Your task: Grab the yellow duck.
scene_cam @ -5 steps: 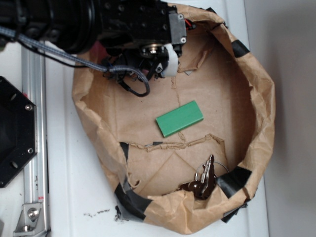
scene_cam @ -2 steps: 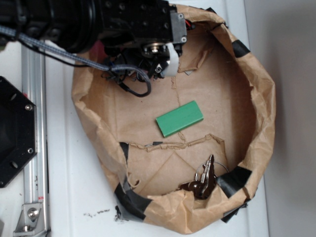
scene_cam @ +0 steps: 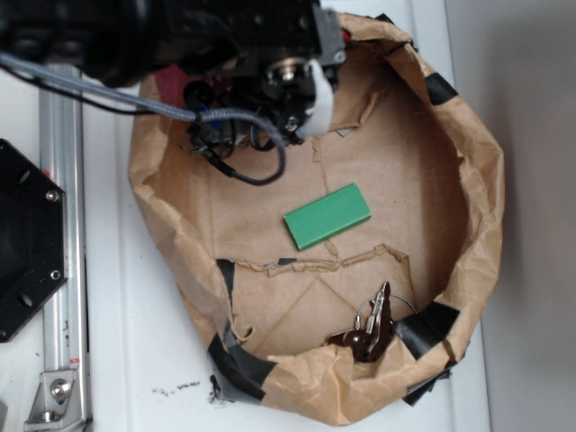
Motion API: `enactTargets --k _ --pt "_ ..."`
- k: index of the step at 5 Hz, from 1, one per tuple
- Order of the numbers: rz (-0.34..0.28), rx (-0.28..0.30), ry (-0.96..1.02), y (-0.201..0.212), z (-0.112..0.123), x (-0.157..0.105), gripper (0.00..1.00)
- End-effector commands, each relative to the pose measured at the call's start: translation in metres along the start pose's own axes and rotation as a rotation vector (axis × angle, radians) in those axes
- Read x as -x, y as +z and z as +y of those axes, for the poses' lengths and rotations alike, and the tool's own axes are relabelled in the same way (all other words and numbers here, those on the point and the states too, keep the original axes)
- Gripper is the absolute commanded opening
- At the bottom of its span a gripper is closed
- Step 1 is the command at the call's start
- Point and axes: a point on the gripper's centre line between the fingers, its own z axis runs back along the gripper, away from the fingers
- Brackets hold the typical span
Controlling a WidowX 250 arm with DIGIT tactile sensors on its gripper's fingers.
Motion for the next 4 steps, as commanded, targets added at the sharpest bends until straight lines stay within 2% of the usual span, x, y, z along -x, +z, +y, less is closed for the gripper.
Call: enactTargets --k 1,2,3,4 --pt "-0.074 -0.094 0.348 0.092 -0.027 -0.051 0.00" --pt "-0.123 -0.078 0.479 0.112 -0.035 -0.053 0.00" --pt "-0.144 -0.051 0.583 0.108 -0.029 -0.051 0.00" --pt "-0.146 -0.054 0.590 0.103 -0.024 -0.052 0.00"
